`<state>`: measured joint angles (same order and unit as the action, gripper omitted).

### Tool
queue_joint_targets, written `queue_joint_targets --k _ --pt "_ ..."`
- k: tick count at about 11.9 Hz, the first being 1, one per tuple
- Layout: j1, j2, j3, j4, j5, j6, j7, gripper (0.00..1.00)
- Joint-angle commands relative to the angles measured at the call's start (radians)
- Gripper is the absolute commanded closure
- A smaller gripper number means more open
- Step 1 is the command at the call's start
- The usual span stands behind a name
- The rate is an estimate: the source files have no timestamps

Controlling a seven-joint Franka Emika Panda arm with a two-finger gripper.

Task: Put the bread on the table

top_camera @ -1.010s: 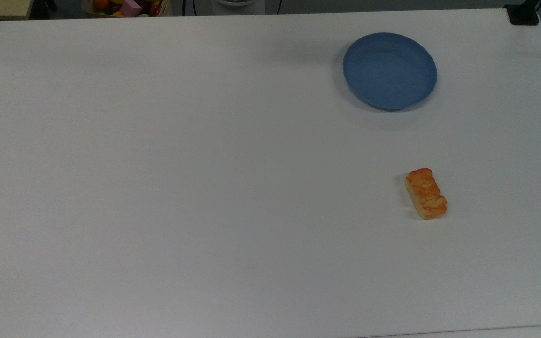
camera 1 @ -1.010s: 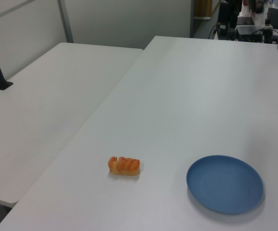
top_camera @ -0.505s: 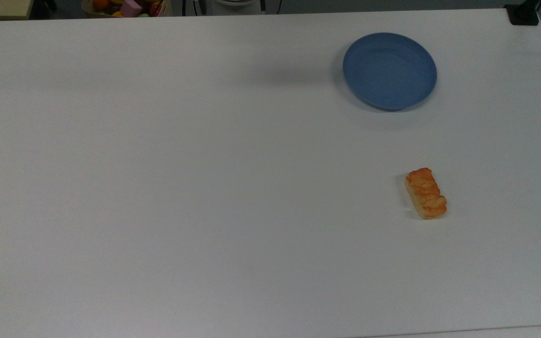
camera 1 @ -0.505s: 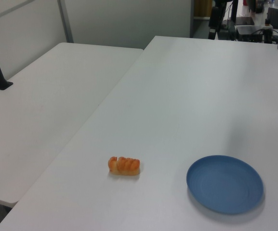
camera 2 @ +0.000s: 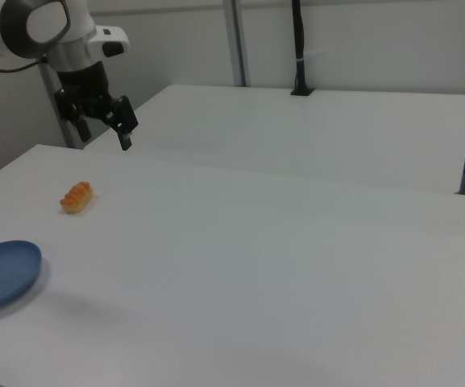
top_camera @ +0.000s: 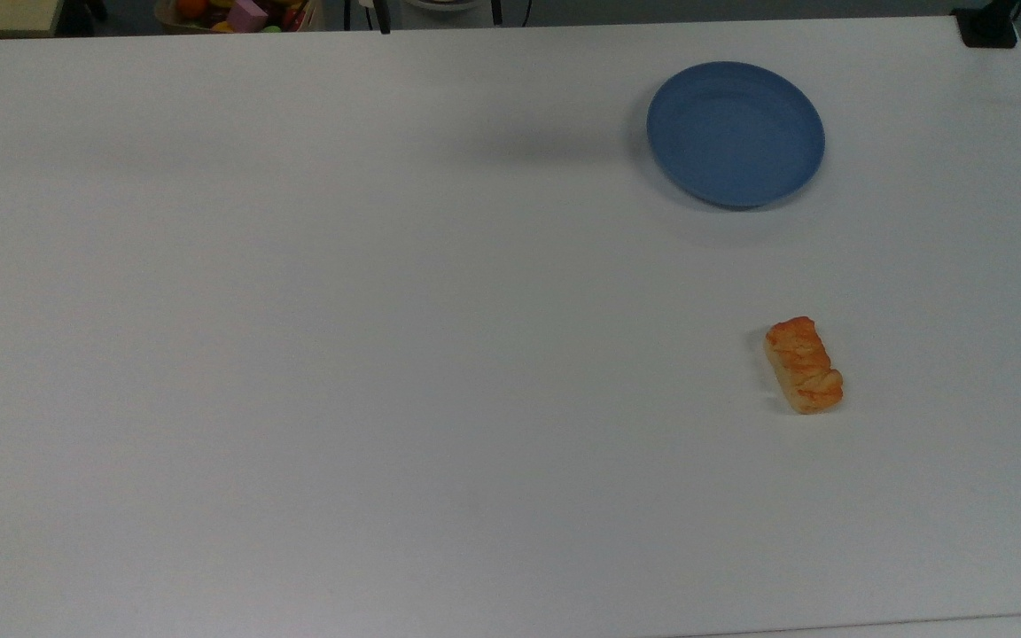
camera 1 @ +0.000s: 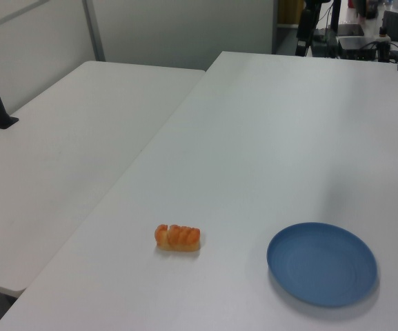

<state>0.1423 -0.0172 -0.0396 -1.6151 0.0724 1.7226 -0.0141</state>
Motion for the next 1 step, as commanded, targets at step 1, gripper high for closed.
queue_joint_targets --k 1 --pt "-0.004 -0.024 0.015 -0.034 0.02 0.015 -0.014 0.0"
